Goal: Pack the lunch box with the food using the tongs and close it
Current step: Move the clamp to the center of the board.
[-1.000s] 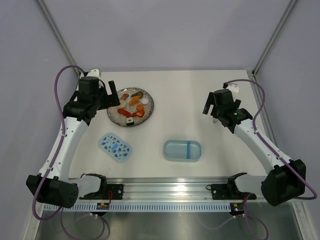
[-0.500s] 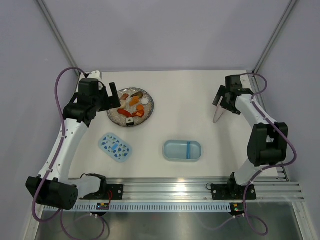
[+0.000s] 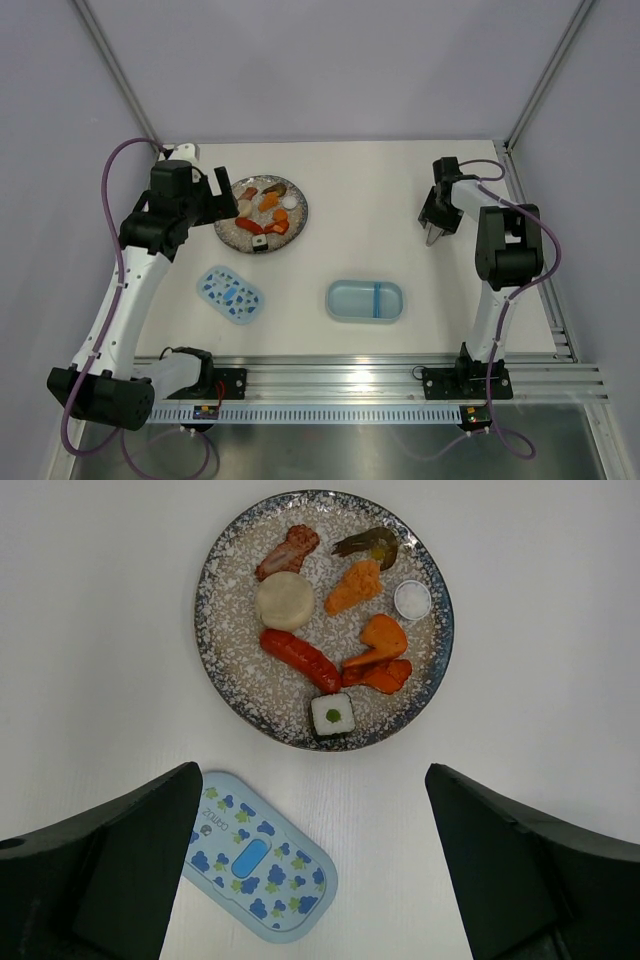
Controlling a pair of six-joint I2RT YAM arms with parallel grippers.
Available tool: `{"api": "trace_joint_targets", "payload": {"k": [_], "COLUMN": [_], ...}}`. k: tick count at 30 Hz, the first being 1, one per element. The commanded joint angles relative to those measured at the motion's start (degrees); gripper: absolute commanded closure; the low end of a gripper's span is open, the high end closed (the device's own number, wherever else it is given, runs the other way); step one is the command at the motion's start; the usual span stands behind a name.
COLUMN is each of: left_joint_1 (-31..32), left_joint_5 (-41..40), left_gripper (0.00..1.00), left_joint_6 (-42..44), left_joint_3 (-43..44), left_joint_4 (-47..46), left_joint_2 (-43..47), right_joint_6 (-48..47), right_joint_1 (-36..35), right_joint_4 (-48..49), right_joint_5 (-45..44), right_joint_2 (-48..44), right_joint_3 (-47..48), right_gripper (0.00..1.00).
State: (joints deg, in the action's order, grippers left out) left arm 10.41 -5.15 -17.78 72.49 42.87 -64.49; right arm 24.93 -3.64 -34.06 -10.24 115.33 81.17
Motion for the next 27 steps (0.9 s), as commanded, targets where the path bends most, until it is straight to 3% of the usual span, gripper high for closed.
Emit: {"api": "trace_joint_targets", "payload": {"k": [1,5,10,12,19,27], "left_joint_1": [0.1,0.1,0.1,0.2,0.1,0.1], "left_joint_5": [-0.6,-0.8,-0.5,-0.5,-1.9,-1.8], "left_gripper": [0.01,0.01,0.01,0.01,0.01,0.01], "left_joint_6": [0.4,0.3,-0.1,-0.1,0.5,0.6], "left_joint_3": [-0.6,-0.7,-0.6,-0.5,1.1,1.8], "left_joint_4": [-1.0,-1.1,-1.2,-1.2,-0.3,0.4], "left_joint_2": [1.1,1.3,0.9,0.7,0.7,1.3], "right_joint_6": [1.1,1.1,0.1,0.1,3.2,11.1], "right_joint_1": [-0.2,-0.2,-2.0,-3.5,-15.2,-27.5], "right_joint_4": [1.5,2.0,1.9,1.0,-1.8,-1.8], "right_joint_5": [1.3,1.4,-0.3,-0.9,-1.5,1.8], "right_joint_2": [1.6,2.1,-0.1,-1.8,-7.3,-5.6], "right_joint_3": [2.4,1.9,0.6,0.3,-0.5,2.7], "right_gripper": [0.38,0.54,0.86,0.94,0.94,0.93]}}
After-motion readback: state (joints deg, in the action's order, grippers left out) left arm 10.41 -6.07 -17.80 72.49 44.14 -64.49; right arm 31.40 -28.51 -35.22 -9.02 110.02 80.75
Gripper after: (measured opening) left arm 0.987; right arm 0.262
